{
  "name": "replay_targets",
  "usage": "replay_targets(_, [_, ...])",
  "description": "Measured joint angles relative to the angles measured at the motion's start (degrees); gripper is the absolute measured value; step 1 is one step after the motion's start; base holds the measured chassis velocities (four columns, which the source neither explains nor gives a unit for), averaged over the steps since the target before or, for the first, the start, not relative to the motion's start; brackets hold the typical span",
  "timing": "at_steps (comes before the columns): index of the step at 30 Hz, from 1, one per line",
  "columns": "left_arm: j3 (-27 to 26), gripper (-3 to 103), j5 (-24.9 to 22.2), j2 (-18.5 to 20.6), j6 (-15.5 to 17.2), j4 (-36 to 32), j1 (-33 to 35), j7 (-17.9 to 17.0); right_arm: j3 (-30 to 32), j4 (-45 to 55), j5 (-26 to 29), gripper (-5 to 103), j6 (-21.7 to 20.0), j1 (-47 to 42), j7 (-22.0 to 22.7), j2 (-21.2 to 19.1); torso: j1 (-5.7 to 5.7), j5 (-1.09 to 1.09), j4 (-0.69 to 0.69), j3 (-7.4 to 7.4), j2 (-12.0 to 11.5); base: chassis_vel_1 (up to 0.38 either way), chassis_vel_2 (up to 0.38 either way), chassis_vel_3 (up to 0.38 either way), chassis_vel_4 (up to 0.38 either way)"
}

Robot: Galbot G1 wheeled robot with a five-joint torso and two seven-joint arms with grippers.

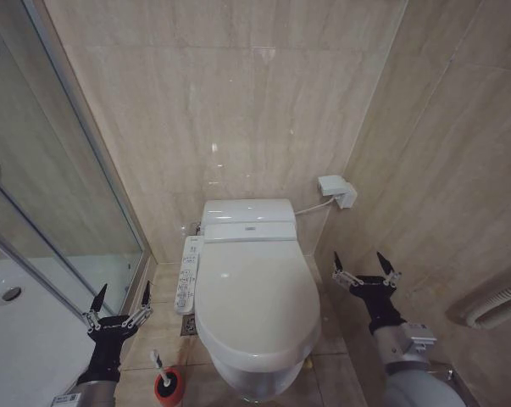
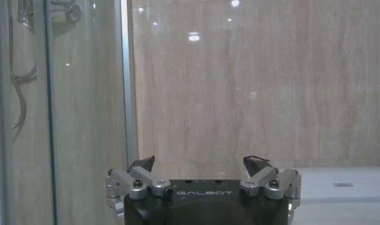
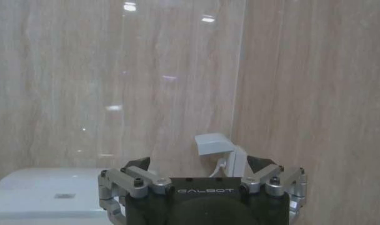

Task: Open the toilet lid, clean the toilet bowl with a toilet brush, close the toilet lid, and flush.

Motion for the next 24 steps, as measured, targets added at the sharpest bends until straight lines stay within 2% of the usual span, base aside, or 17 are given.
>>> replay_targets(24, [0.00,96,0.00,0.00,0.00,0.00,0.00,0.00,-0.88,1.31,-1.85,100,0.86,-2.27,-0.04,2.30,0.00,0.00,0.01,0.00,-0.01,0.000,0.000,0.000,0.000])
